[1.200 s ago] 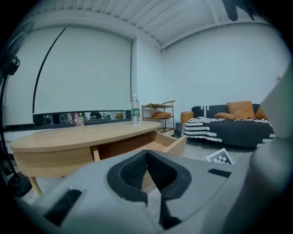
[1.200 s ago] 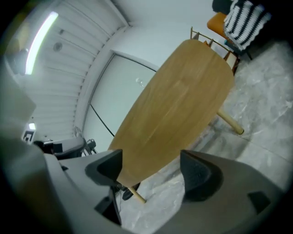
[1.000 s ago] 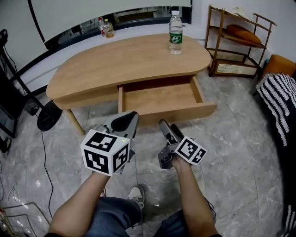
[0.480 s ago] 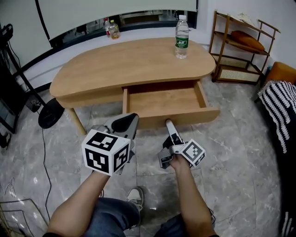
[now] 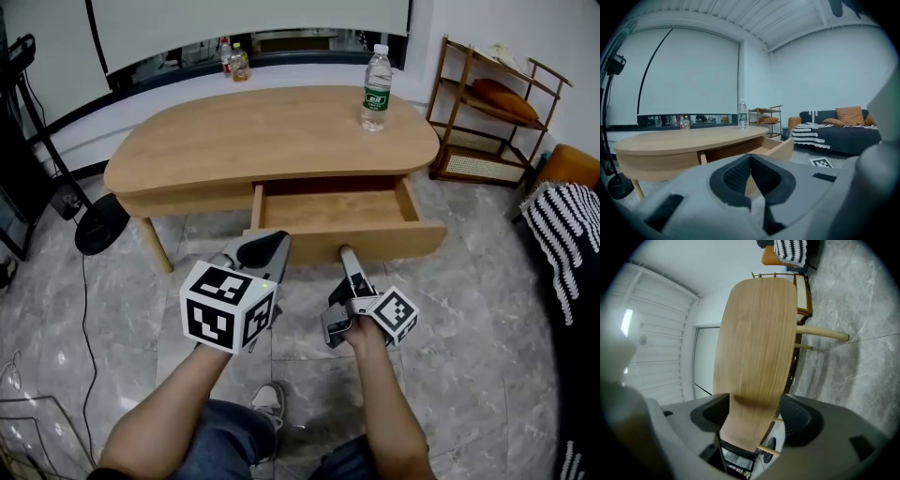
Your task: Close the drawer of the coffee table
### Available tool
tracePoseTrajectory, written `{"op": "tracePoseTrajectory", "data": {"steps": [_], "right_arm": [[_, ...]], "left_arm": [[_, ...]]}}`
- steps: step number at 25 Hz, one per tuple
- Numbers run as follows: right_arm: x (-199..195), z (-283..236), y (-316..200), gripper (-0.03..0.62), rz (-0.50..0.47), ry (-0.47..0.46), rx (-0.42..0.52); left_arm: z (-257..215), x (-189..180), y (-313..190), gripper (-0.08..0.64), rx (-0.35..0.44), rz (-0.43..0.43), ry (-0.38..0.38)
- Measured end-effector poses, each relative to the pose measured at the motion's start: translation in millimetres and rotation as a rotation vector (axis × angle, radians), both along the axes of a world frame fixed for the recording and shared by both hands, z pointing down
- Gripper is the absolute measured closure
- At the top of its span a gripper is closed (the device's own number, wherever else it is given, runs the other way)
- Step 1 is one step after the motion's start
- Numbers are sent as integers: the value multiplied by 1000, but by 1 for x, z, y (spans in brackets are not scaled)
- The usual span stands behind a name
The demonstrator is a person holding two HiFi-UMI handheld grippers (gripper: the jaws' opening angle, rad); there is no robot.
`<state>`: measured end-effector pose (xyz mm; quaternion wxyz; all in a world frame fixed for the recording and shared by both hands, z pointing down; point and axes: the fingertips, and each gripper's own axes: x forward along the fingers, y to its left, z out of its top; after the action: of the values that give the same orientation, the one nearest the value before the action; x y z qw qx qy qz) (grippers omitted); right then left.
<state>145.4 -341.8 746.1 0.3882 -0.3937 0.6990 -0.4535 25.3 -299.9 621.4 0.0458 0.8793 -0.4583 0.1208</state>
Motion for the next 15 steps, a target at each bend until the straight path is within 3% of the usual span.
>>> {"op": "tracePoseTrajectory", "data": {"steps": [6, 15], "right_arm": [[-1, -1, -1, 255, 3, 6, -59], [-2, -5, -20, 252, 11, -2, -53]], "left_arm": [[2, 4, -2, 558, 1, 10, -11], [5, 3, -15, 558, -4, 2, 0]]}}
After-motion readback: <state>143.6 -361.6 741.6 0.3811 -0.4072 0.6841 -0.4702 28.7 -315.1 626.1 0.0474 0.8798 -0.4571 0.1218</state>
